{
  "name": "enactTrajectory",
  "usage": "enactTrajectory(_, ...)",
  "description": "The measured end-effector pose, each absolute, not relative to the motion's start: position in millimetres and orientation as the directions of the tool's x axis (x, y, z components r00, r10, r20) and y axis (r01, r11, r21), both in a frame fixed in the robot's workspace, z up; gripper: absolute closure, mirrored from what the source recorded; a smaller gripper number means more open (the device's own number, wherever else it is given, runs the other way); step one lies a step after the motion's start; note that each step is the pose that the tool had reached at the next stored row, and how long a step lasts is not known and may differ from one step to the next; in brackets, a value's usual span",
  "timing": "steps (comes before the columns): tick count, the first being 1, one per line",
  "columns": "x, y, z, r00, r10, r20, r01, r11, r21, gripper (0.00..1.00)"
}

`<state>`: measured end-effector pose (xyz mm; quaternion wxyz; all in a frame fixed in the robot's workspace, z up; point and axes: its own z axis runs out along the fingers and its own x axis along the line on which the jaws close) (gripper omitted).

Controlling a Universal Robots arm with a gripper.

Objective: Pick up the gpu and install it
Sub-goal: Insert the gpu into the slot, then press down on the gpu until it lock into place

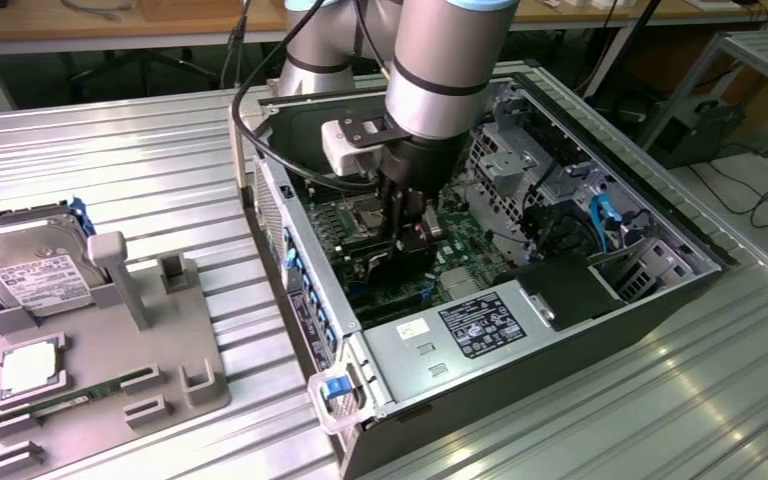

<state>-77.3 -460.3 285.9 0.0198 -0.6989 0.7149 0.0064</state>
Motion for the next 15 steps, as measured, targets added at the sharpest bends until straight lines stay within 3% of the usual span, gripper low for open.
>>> enactTrajectory(2, -77.3, -460.3, 285.9, -0.022, -0.999, -0.037, -1.000, 0.023, -0.018, 0.67)
enactTrajectory(6, -77.3, -460.3, 285.9, -0.022, -0.999, -0.037, -1.000, 0.023, -0.018, 0.86)
enactTrajectory(8, -77.3, -460.3, 285.9, -0.022, -0.999, -0.037, -1.000, 0.023, -0.018, 0.89)
enactTrajectory(15, -77.3, -460.3, 285.9, -0.022, -0.999, -0.037, -1.000, 0.023, -0.018, 0.89)
